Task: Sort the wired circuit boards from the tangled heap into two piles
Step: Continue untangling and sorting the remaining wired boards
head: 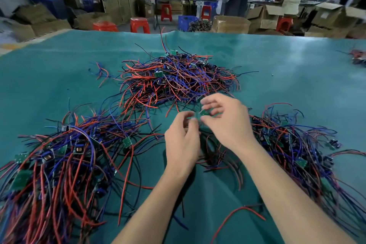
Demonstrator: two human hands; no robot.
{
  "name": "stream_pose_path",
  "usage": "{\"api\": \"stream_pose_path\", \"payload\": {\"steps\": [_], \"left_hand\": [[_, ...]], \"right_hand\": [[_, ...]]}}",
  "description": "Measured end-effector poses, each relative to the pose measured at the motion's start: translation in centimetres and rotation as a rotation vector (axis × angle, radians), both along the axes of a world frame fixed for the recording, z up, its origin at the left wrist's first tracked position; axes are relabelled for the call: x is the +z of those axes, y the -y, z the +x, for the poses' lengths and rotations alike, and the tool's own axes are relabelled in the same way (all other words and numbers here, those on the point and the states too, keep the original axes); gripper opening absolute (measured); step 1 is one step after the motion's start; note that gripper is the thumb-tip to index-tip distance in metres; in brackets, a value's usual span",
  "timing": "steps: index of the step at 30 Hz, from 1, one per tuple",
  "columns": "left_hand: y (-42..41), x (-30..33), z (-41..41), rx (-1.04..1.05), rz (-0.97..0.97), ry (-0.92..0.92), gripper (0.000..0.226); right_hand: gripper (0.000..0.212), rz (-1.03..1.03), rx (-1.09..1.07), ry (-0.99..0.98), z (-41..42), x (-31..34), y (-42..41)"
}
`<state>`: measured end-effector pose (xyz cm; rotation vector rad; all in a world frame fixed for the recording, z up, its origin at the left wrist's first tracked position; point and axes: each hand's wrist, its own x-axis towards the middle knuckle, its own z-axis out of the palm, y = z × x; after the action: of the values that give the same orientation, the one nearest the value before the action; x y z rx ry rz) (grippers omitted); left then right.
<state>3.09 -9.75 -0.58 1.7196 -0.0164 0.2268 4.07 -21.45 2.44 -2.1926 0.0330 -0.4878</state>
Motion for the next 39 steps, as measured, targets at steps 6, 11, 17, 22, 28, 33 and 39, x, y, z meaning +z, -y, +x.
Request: {"api": "stream_pose_path", "payload": {"steps": [6, 11, 17, 22, 28, 33, 39], "left_hand": [[0.8, 0.1, -0.7, -0.32, -0.263, -0.002, 0.021], [0.3, -0.2, -0.5, -0.351, -0.376, -0.052, 0.018], [0.3, -0.3, -0.2, -0.315, -0.39, -0.063, 0.03], [0.1, -0.3, 0.0, -0.33, -0.474, -0.095, 0.028], [0.1, -0.8, -0.1, -0.357, -0.337, -0.033, 0.015], [0.0, -0.9, -0.2, -0.41, -0.333, -0.058, 0.023], [0.2, -0.7, -0.3, -0.476, -0.264, -0.101, 0.018]], "right_hand": [[0.046, 0.284, -0.014, 0.147, -3.6, -1.1, 1.0], [0.03, 0.544, 0.066, 0.11, -3.4, -1.6, 1.4], [0.024, 0.635, 0.056, 0.086, -3.1, -2.1, 1.4], [0.016, 0.6, 0.058, 0.034, -3.2, -2.0, 1.7], [0.017, 0.578, -0.001, 0.014, -3.2, -2.3, 1.9], [0.014, 0.558, 0.03, -0.036, -2.9, -2.2, 2.6], [0.019, 0.636, -0.015, 0.096, -2.8, -2.3, 3.1]]}}
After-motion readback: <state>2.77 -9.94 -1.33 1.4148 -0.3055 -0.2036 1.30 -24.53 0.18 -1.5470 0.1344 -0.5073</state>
